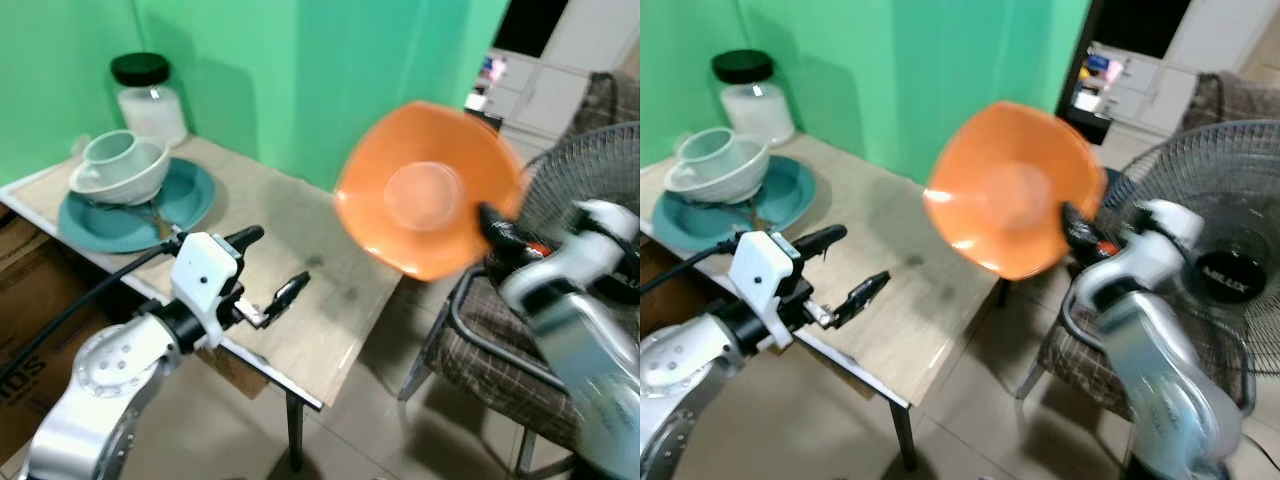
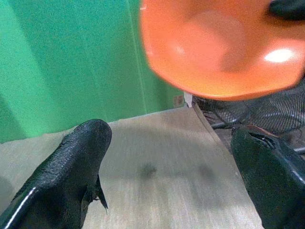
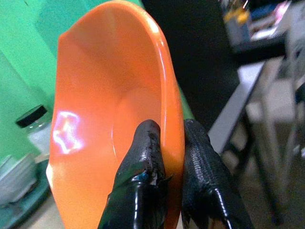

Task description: Setting the table

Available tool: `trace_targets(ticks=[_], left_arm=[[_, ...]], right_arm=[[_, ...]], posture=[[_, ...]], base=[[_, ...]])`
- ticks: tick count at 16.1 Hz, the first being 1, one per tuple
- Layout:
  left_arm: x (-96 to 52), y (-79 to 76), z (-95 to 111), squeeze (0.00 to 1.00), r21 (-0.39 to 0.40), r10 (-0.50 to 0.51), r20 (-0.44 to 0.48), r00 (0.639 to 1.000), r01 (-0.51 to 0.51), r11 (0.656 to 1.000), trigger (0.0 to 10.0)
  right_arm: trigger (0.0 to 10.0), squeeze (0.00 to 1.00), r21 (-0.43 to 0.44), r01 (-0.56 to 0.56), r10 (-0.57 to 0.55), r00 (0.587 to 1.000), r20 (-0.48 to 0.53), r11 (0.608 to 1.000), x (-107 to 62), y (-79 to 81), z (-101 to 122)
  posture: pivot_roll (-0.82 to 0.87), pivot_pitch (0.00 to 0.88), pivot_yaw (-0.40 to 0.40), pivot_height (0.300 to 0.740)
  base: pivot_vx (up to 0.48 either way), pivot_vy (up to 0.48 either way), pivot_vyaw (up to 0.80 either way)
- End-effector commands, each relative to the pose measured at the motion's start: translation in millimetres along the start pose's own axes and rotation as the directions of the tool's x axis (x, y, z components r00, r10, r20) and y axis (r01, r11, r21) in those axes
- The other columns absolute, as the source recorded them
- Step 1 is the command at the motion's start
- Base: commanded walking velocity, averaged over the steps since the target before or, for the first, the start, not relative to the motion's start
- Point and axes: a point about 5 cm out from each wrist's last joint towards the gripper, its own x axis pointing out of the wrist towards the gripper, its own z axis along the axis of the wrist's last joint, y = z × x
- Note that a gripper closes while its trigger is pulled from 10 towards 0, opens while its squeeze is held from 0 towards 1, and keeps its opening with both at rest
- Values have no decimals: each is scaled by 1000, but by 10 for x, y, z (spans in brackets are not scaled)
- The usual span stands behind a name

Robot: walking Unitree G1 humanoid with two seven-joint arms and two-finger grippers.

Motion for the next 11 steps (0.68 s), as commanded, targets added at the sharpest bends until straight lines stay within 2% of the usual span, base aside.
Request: trace_targets(ticks=[1, 3, 4, 5, 8, 9, 10, 11], left_arm=[[19, -17, 7, 800, 14, 11, 3, 1000, -11, 1000, 10000], [111, -30, -32, 733, 16, 74, -9, 997, -74, 997, 10000], [149, -36, -33, 702, 16, 90, -5, 996, -90, 996, 10000], [233, -46, -23, 624, 17, 123, 10, 992, -123, 992, 10000], [356, -4, -58, 482, 10, 226, 8, 974, -226, 974, 10000], [359, 5, -76, 435, 12, 248, 0, 969, -248, 969, 10000], [351, 19, -97, 196, -2, 263, -9, 965, -263, 965, 10000], [346, 54, -122, 0, -1, 294, -23, 956, -294, 956, 10000]], right_arm=[[10000, 0, -38, -52, 54, 997, 56, 998, -36, 100, 100], [10000, 0, -174, -16, 27, 998, 58, 985, -160, 109, 88], [10000, 0, -165, -18, 28, 998, 57, 986, -180, 116, 74], [10000, 0, -136, -6, 16, 997, 75, 991, -201, 114, 68], [10000, 0, -201, 88, -58, 987, 150, 976, -193, 91, 84], [10000, 0, -202, 69, -44, 991, 126, 977, -187, 103, 54], [10000, 0, -209, 61, -38, 993, 111, 976, -192, 107, 24], [10000, 0, -218, 90, -67, 992, 109, 972, -192, 82, -4]], posture=[[41, 0, -40, 740], [11, 0, -32, 740], [6, 0, -26, 740], [0, 0, -23, 740], [-23, 0, -18, 740], [-23, 0, -18, 740], [-33, 0, -24, 740], [-31, 0, -32, 740]], base=[[0, 0, 0], [0, 0, -675], [0, 0, -800], [0, 0, 0], [0, 0, 0], [0, 0, -788], [0, 0, -788], [0, 0, -788]])
